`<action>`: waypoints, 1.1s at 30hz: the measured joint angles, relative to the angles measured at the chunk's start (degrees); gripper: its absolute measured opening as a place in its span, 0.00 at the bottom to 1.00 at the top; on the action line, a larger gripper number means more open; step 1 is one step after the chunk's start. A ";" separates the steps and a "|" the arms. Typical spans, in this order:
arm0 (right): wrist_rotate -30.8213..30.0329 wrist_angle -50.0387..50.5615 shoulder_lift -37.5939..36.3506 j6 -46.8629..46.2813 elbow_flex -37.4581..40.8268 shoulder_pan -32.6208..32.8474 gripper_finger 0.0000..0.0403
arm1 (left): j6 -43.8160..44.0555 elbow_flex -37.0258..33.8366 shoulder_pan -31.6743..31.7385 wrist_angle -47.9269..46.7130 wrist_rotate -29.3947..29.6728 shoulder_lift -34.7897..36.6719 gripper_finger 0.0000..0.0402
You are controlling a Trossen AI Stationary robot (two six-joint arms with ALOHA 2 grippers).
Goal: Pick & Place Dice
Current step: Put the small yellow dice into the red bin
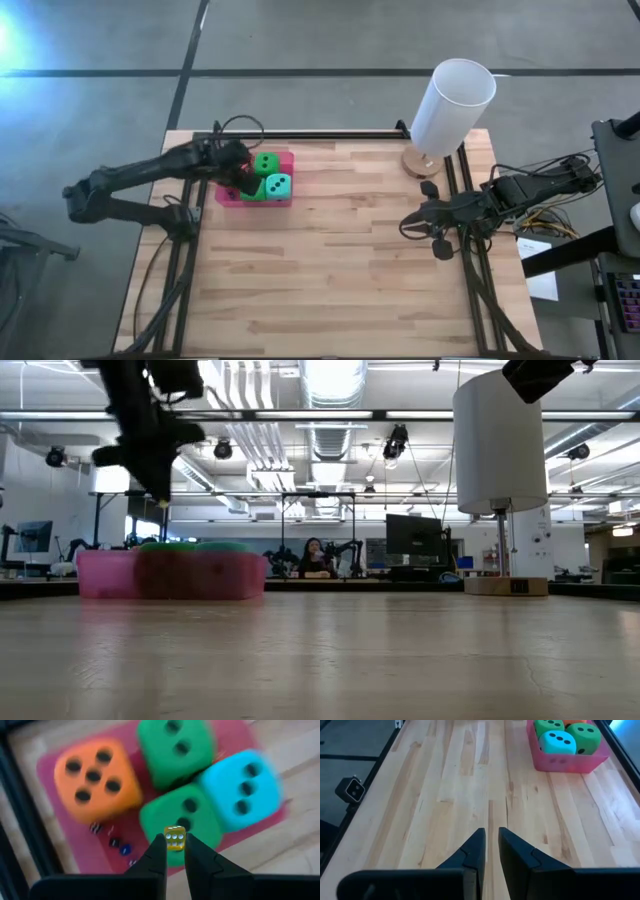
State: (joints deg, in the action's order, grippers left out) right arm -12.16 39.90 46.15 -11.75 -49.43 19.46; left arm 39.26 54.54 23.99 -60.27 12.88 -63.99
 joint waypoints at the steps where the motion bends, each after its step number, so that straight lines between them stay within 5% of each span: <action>1: 0.00 0.00 0.00 0.13 0.00 0.00 0.13 | 1.45 -1.60 0.00 -0.01 0.00 0.43 0.10; 12: 0.02 0.02 0.00 0.39 0.00 0.04 0.13 | 11.26 -11.77 0.85 3.36 0.52 0.79 0.12; 33: 0.04 0.01 0.02 -0.27 0.00 0.02 0.13 | 16.07 -13.03 2.11 9.48 0.59 0.81 0.45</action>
State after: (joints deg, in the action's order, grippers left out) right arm -12.12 39.91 46.17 -12.02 -49.43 19.49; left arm 55.33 41.51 26.09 -50.79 13.47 -63.18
